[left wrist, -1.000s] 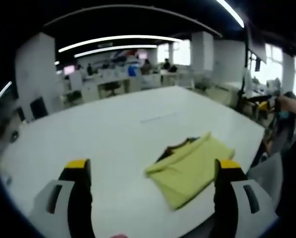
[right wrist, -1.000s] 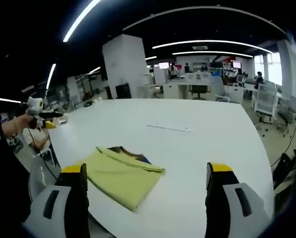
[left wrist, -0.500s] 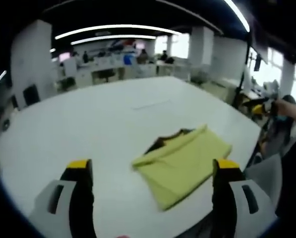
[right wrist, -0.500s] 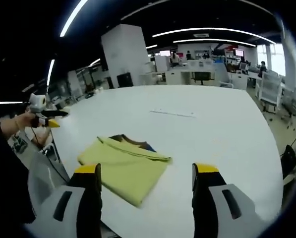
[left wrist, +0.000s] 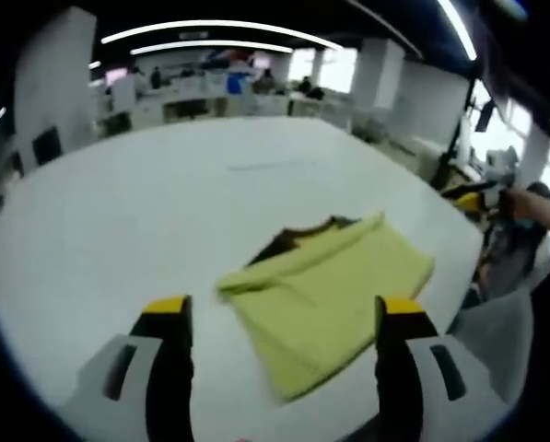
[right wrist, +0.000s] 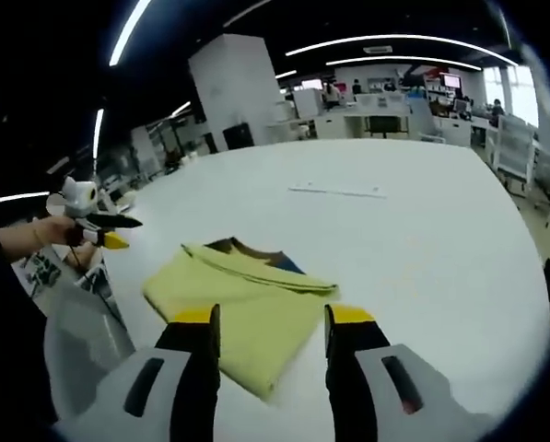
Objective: Fold the garment on the visible template until the final outline fits inside the template.
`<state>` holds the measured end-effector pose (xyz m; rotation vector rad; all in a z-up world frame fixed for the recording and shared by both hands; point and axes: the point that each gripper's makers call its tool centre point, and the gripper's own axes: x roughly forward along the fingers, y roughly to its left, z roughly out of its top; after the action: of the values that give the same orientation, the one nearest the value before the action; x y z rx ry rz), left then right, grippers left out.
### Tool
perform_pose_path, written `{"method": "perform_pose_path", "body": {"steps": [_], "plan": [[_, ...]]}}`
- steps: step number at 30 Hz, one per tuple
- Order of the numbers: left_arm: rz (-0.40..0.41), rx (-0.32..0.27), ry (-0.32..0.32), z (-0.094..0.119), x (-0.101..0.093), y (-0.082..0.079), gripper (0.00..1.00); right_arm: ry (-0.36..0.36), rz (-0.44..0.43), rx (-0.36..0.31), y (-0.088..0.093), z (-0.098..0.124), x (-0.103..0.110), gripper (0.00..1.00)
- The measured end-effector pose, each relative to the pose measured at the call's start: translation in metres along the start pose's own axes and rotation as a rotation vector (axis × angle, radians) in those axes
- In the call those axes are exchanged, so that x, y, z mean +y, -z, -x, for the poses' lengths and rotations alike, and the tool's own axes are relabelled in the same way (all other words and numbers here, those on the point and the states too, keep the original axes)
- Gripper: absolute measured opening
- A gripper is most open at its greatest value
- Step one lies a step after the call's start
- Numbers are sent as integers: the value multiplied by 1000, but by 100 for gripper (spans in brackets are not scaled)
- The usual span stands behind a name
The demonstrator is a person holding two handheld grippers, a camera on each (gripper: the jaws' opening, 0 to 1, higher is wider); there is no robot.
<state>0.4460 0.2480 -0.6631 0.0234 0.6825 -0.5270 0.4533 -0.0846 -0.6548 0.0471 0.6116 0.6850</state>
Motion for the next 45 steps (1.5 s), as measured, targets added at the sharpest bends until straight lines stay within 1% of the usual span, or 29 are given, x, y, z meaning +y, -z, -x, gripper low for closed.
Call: {"method": "perform_pose_path", "body": {"steps": [5, 10, 13, 17, 19, 21, 25, 27, 29, 37, 40, 45], "plan": [[7, 26, 18, -17, -4, 10, 72, -15, -15, 27, 11, -15, 2, 39], [17, 55, 31, -33, -7, 22, 66, -31, -20, 32, 17, -27, 5, 35], [22, 60, 31, -40, -6, 26, 60, -31, -13, 46, 22, -35, 5, 30], [35, 66, 30, -55, -2, 31, 56, -32, -22, 61, 29, -48, 5, 28], [37, 69, 23, -60, 1, 34, 51, -24, -25, 65, 32, -53, 4, 26], [42, 67, 20, -63, 3, 34, 46, -13, -35, 62, 33, -58, 2, 24], [50, 63, 15, -72, 6, 35, 42, -6, -50, 63, 34, -70, -1, 22], [47, 65, 7, -76, 8, 36, 40, -11, -45, 74, 35, -78, 0, 22], [46, 62, 2, -80, 8, 36, 38, -14, -41, 81, 36, -83, 1, 21], [46, 66, -2, -93, 10, 38, 34, -18, -51, 89, 36, -107, -1, 16], [42, 71, -6, -98, 13, 40, 32, -12, -38, 104, 39, -116, -4, 15], [43, 72, -15, -103, 15, 40, 28, 15, -16, 126, 44, -122, -11, 12]]}}
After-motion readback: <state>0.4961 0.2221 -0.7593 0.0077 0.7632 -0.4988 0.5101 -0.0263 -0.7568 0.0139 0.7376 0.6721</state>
